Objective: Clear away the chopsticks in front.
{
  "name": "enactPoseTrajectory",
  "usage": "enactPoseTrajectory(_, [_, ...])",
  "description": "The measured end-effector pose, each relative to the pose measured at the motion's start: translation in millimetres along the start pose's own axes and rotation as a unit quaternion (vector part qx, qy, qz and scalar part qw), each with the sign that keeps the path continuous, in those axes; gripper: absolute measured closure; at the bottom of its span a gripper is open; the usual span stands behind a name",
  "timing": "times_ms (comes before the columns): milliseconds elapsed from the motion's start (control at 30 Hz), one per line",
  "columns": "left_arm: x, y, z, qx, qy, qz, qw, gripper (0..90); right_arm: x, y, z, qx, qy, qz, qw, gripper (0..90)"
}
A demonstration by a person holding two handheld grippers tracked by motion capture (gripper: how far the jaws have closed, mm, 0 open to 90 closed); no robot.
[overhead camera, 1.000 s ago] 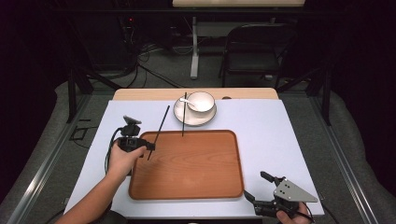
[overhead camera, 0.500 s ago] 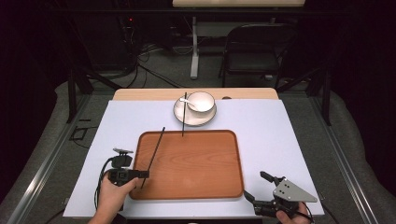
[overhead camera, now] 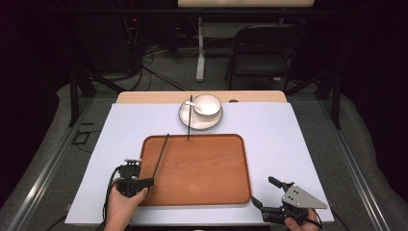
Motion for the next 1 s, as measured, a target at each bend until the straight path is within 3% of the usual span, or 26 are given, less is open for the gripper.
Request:
enactPoseTrajectory(367, [10.2, -0.2, 5.9, -0.009, -0.007, -0.001, 0.9999, 86.0, 0.0, -0.2, 0.0, -0.001, 0.000, 0.000, 1.0000, 14.2])
enactPoseTrajectory(1000, [11.3, -1.6, 5.9, -0.013, -0.004, 0.008, 0.9999, 82.0, 0.1, -0.4, -0.1, -0.001, 0.000, -0.001, 1.0000, 14.2])
Point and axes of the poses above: each handheld gripper's, and its own axes: x roughly forward along the jaws, z roughly out of its underside, y roughly to its right, the point moved 6 cm from there along x, roughly forward along the jaws, and after that the axes turned 2 degrees about y, right-handed, at the moved point
